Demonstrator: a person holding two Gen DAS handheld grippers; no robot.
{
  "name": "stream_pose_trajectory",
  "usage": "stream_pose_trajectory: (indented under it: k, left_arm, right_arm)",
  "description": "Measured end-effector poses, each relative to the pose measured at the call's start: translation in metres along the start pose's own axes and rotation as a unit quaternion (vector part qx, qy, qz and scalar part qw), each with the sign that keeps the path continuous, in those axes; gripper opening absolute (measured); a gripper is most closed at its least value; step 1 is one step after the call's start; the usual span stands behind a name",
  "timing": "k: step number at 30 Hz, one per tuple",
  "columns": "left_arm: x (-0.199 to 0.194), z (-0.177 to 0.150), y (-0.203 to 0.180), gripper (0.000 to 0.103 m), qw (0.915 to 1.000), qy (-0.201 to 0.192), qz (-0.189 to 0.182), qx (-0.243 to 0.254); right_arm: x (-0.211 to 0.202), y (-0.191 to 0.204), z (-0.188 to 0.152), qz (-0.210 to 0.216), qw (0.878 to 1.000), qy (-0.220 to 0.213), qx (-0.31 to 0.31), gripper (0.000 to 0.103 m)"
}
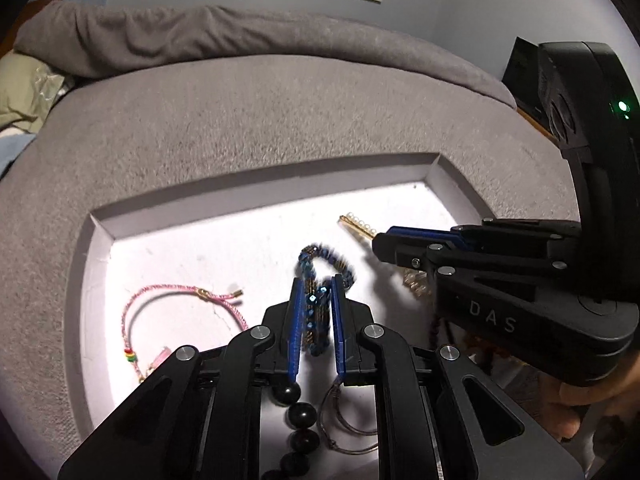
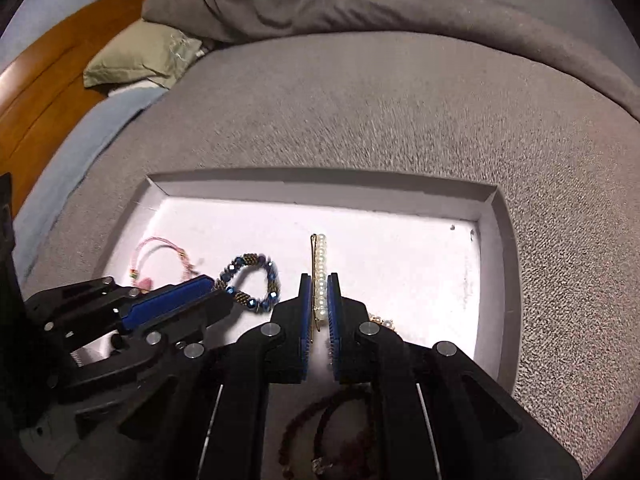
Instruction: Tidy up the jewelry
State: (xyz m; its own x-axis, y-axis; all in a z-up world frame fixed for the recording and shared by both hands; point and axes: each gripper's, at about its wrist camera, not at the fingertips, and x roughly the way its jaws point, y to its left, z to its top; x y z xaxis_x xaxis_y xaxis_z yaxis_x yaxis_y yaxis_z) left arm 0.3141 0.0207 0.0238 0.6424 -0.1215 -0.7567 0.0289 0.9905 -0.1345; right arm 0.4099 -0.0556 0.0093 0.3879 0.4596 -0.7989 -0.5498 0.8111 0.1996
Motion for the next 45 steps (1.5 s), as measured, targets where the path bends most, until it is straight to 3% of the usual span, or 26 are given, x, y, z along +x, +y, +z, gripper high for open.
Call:
stream_pose_trajectory:
  k: [1, 3, 6, 10, 12, 14, 17, 21, 26, 35, 45]
  left_arm:
    - [0.0, -0.003, 0.001, 0.027, 1.0, -0.003, -0.001, -0.001]
    - [-0.002, -0.007, 0.003, 0.05, 0.9999, -0.013, -0.001, 0.001]
    - [-0.012, -0.016, 0.007, 0.066, 0.9995, -0.033, 0.002, 0.002]
    - [-0.03, -0.024, 0.014, 0.08, 0.9976, -0.067, -0.004, -0.016]
    - [-0.043, -0.027, 0.017, 0.086, 0.9958, -0.088, -0.012, -0.022]
    - [-0.055, -0.03, 0.018, 0.094, 0.9939, -0.107, -0.008, -0.025]
    - [-0.074, -0.039, 0.019, 0.095, 0.9905, -0.135, -0.01, -0.025]
    - [-0.09, -0.053, 0.018, 0.097, 0.9885, -0.15, -0.001, -0.021]
    - [-0.11, -0.07, 0.019, 0.097, 0.9859, -0.166, 0.012, -0.021]
    - [-0.135, -0.112, 0.017, 0.098, 0.9791, -0.2, 0.016, -0.032]
    - [-0.139, -0.143, 0.014, 0.098, 0.9743, -0.22, 0.031, -0.038]
  right_arm:
    - [0.003, 0.0, -0.001, -0.004, 1.0, 0.003, -0.002, 0.008]
    - [0.003, 0.0, -0.004, -0.009, 1.0, 0.001, -0.008, 0.008]
    - [-0.005, -0.003, -0.01, -0.013, 1.0, -0.013, -0.011, 0.011]
    - [-0.023, -0.009, -0.018, 0.0, 0.999, -0.04, -0.005, 0.033]
    - [-0.034, -0.01, -0.025, 0.003, 0.998, -0.056, -0.008, 0.034]
    - [-0.045, -0.01, -0.032, 0.003, 0.998, -0.067, -0.013, 0.042]
    - [-0.062, -0.008, -0.041, 0.005, 0.995, -0.093, -0.022, 0.059]
    - [-0.085, -0.004, -0.061, 0.005, 0.991, -0.128, -0.039, 0.067]
    - [-0.107, -0.002, -0.087, -0.004, 0.986, -0.163, -0.038, 0.086]
    - [-0.137, -0.004, -0.135, -0.025, 0.972, -0.232, -0.008, 0.097]
    - [-0.15, 0.014, -0.184, -0.053, 0.963, -0.264, -0.005, 0.097]
